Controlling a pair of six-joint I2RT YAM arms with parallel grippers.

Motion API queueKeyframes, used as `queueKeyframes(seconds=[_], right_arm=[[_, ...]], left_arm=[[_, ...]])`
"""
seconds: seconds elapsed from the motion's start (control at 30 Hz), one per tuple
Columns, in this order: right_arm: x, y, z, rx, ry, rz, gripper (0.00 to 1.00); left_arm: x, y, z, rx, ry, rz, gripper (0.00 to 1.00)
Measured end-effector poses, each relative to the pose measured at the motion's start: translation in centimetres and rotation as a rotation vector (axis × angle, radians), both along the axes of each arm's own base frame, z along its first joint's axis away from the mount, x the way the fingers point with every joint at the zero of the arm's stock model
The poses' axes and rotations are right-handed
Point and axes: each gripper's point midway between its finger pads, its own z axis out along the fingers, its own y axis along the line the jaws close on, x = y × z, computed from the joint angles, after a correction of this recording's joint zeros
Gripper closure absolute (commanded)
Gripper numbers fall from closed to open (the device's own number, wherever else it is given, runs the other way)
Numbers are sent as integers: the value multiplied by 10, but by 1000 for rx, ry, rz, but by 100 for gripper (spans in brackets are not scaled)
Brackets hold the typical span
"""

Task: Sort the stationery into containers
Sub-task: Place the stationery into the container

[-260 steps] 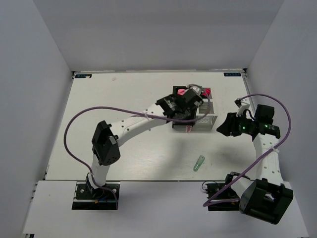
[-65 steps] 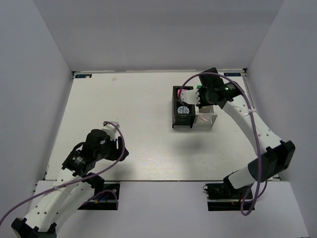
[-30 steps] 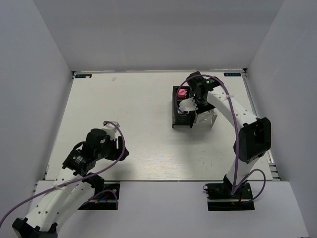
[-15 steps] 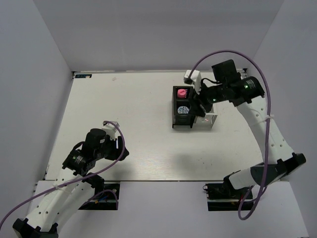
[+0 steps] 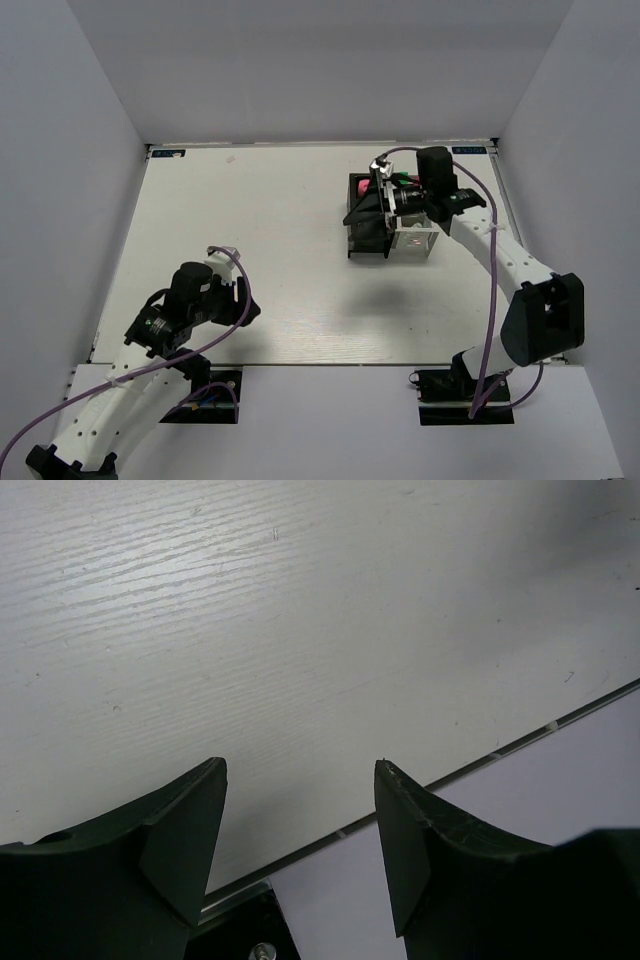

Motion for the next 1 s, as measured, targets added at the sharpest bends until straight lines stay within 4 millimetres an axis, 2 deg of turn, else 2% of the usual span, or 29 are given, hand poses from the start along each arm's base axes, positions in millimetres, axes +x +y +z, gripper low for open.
queueKeyframes(seconds=[0.13, 0.3, 0.43, 0.53, 0.6, 0.63, 0.7, 0.8, 0.9, 0.93, 1.0], right_arm=[[12, -8, 4, -48, 20, -110, 10], [15, -18, 9, -88, -5, -194, 10], [18, -22, 1, -124, -27, -214, 10], [28, -30, -14, -253, -181, -251, 10], [46, -42, -24, -384, -361, -309, 10], [55, -52, -31, -460, -461, -337, 10], [70, -78, -46, -620, -625, -394, 10], [84, -132, -82, -907, -782, -483, 10], [78, -182, -124, -1174, -758, -524, 10], [75, -195, -133, -1248, -740, -532, 10], [70, -209, -140, -1318, -732, -544, 10]], left_arm=[[0, 0, 0, 1, 1, 0, 29], [0, 0, -2, 4, 8, 1, 29], [1, 1, -2, 5, 9, 5, 29], [1, 1, -3, 6, 12, 6, 28], [0, 1, -5, 8, 16, 6, 25], [0, 1, -5, 9, 18, 7, 14], [0, 2, -6, 13, 18, 5, 2], [0, 3, -7, 17, 24, 14, 0], [1, 4, -10, 30, 34, 21, 0], [2, 5, -11, 35, 38, 23, 0], [2, 6, -13, 45, 46, 29, 0]])
